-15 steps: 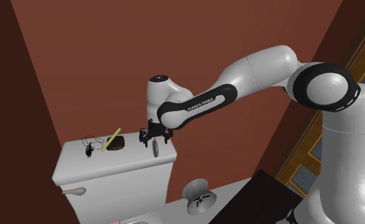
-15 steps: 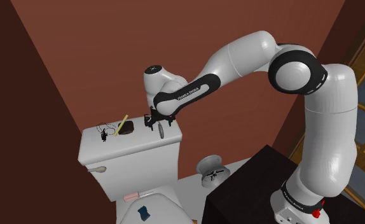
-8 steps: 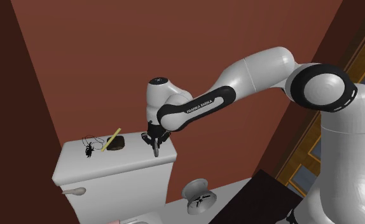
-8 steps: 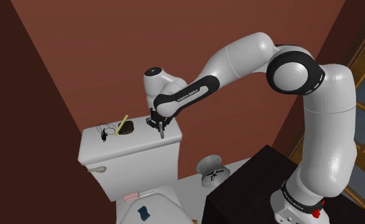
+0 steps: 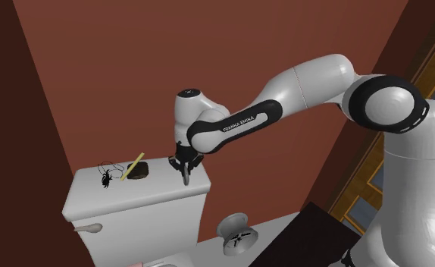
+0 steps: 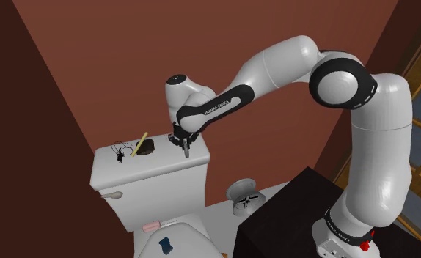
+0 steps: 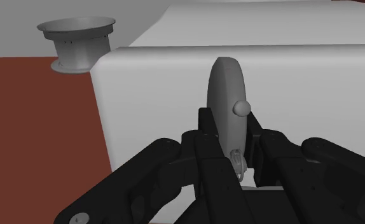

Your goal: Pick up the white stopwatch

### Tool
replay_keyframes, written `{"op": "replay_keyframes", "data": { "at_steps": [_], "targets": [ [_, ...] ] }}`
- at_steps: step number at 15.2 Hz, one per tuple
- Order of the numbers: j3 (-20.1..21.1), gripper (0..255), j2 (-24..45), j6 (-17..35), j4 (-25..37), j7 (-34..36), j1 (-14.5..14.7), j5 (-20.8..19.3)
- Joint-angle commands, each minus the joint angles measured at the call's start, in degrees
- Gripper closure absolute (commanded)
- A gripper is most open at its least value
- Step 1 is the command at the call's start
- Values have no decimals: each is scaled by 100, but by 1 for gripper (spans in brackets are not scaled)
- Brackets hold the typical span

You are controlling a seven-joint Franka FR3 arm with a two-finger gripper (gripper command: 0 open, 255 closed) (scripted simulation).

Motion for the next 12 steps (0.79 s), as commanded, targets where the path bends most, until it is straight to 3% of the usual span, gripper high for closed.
{"op": "replay_keyframes", "data": {
  "at_steps": [1,12],
  "targets": [
    [24,255,-82,-107,31,-37,-16,47],
    [122,255,-445,-793,390,-228,-67,274]
  ]
}}
